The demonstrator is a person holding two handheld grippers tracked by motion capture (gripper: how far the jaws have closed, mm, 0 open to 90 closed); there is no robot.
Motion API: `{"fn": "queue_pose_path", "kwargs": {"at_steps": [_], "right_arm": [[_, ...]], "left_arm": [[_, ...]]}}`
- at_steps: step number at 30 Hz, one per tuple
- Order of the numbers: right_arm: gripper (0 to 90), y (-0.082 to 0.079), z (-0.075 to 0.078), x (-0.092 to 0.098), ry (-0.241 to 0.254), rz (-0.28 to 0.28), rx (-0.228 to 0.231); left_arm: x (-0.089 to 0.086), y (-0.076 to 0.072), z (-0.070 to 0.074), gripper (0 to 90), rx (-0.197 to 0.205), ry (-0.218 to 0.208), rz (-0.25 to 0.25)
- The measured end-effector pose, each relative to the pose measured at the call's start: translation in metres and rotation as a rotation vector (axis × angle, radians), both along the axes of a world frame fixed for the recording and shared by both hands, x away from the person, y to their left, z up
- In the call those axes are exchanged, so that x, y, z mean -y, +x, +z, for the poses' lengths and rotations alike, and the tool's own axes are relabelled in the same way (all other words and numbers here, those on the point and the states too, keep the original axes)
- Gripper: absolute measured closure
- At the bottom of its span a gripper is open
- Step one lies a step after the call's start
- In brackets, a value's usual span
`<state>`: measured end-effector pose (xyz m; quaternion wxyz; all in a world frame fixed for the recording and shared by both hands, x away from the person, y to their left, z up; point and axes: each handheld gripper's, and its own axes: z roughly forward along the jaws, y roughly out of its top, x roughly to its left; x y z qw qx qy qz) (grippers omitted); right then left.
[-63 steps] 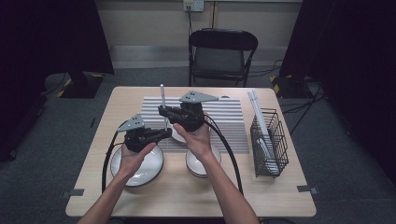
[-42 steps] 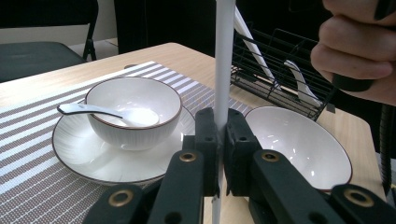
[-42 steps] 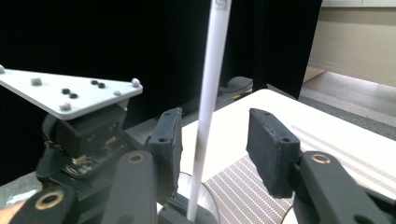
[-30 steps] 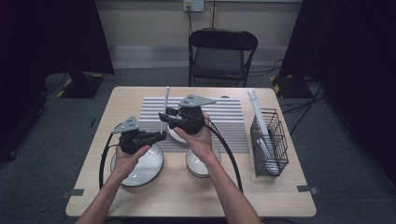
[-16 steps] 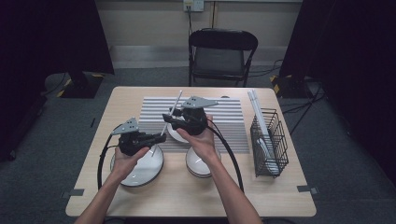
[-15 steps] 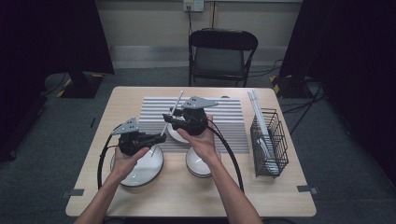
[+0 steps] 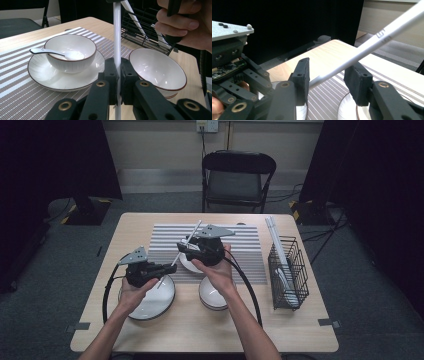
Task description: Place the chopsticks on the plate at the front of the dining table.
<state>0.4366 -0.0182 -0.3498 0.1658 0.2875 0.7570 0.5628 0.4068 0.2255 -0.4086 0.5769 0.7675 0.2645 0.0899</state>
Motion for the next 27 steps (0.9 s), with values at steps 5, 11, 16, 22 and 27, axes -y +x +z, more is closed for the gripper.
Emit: {"fn": "queue_pose_path", "kwargs": {"at_steps": [5,11,16,22,27], "right_arm": [[53.3,0.001,-0.003,0.001,-0.010,-0.014,-0.001],[49.9,0.002,-0.006,0.003,-0.012,-0.024,0.001],[47.7,0.003,-0.008,0.005,-0.006,-0.030,-0.002],[45.0,0.005,-0.010,0.005,-0.016,-0.040,-0.003],[39.2,0.005,-0.010,0.005,-0.030,-0.039,-0.001]], "left_arm": [[-0.001,-0.001,0.000,86.3,0.011,0.008,0.015],[-0.003,0.000,-0.003,86.2,0.002,-0.007,0.019],[-0.006,0.002,-0.005,86.3,0.000,0.001,0.028],[-0.005,0.001,-0.005,86.2,0.005,0.002,0.026],[-0.006,0.002,-0.004,86.2,0.008,-0.002,0.027]]}}
